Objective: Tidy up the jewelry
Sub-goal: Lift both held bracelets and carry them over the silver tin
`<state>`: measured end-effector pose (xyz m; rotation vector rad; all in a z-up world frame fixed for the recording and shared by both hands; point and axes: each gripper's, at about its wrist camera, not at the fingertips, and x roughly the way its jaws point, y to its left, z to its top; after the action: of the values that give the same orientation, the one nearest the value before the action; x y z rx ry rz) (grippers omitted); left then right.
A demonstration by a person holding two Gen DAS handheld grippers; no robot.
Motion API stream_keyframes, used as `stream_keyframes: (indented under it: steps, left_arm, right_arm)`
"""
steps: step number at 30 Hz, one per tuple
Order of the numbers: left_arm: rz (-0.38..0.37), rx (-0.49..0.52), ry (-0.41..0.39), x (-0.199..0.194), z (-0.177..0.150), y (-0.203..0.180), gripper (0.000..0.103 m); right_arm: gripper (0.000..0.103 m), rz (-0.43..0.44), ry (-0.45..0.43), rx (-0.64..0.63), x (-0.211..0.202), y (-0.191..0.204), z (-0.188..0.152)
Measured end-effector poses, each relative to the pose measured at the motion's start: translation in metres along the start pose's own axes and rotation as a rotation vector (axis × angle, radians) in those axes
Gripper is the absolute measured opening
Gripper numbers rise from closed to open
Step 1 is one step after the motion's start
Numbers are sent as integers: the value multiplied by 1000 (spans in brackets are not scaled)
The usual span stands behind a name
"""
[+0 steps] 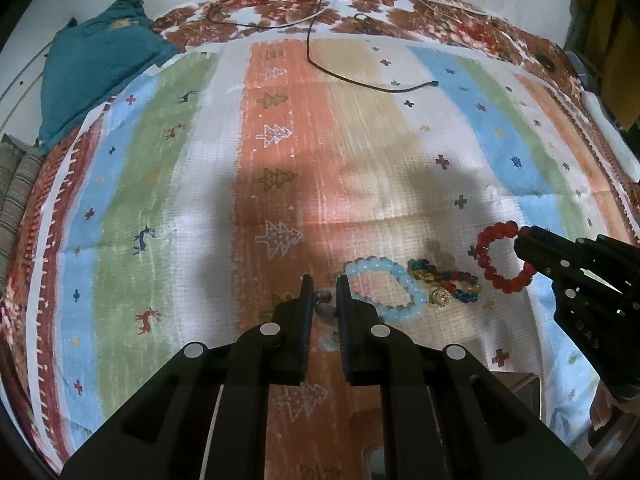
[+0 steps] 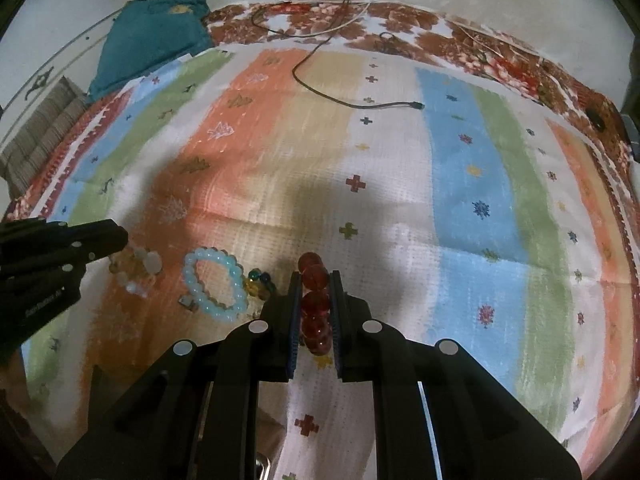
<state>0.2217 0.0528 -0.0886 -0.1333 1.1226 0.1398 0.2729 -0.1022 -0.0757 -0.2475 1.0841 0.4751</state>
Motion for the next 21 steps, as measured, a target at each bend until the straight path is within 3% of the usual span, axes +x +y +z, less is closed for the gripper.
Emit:
stream_keyframes:
  steps: [11,21]
  left_arm:
    - [-10,-3,-25,-21,-7,-3,11]
    - [-44,-4,-99,-54,-17,-8,11]
  right_arm:
    - [14,2,-13,17,-17,1,-12]
    - [14,22,-102,13,-51,12,-21]
